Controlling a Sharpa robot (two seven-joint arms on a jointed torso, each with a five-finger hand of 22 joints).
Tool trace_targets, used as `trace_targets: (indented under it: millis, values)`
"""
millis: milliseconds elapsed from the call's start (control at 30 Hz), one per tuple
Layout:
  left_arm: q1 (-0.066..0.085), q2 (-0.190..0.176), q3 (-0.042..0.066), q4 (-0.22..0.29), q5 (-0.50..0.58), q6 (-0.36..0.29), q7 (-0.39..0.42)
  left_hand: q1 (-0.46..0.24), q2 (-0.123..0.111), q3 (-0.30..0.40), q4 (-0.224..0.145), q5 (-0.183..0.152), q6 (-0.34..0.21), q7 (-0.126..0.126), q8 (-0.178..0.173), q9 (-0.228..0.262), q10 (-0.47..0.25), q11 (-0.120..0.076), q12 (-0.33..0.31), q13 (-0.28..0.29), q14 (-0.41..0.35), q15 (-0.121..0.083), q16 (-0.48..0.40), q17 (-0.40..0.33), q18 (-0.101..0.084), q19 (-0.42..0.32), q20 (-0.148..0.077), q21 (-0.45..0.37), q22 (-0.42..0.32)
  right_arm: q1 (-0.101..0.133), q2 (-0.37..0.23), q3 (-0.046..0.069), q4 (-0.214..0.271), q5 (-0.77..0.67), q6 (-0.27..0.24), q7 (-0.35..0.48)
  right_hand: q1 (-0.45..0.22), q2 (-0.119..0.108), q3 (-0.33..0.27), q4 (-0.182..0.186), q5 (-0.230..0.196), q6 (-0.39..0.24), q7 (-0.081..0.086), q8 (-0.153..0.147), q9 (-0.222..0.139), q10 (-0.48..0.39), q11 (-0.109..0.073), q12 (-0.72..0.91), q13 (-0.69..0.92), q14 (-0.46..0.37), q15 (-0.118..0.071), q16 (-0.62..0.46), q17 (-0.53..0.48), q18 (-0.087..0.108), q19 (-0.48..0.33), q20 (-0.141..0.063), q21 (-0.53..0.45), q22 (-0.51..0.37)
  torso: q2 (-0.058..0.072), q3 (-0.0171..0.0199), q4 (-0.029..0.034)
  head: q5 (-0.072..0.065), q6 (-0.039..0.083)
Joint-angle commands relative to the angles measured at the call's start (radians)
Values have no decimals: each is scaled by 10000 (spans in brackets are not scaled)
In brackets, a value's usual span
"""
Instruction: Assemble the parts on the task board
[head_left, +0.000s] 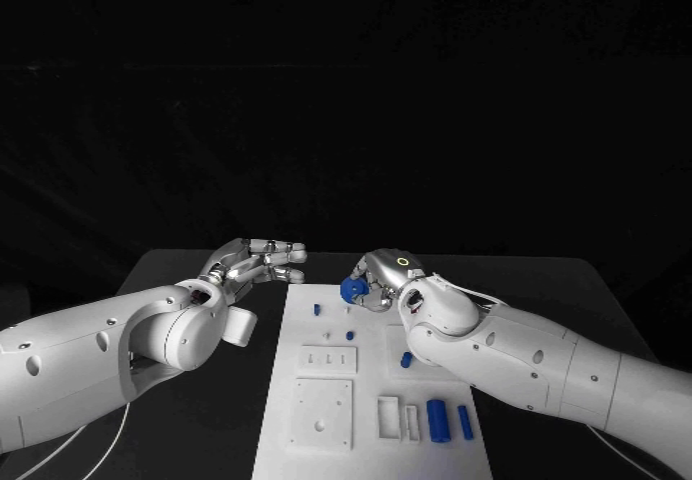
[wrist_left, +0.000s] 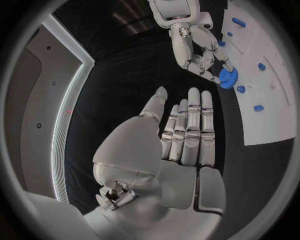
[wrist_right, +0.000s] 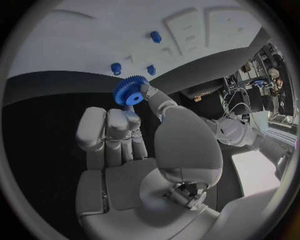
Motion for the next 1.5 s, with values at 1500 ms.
trace_targets:
  millis: [1500]
  values:
    - [9,207,8,-107,-31,185,18,49,-11,-17,47,-19,-96,10,-30,14,-51,-7,10,17,-52,18,33,-18,24,-41,32,41,-42,-124,1413,-766,-2135,-52,529,3,-187,-226,-437,279,-201,-799,205,-5,-22,-298,162,-483,-401,-37,69,-311,-281,-42,292,56,-243,1366,13,7,18,97,-15]
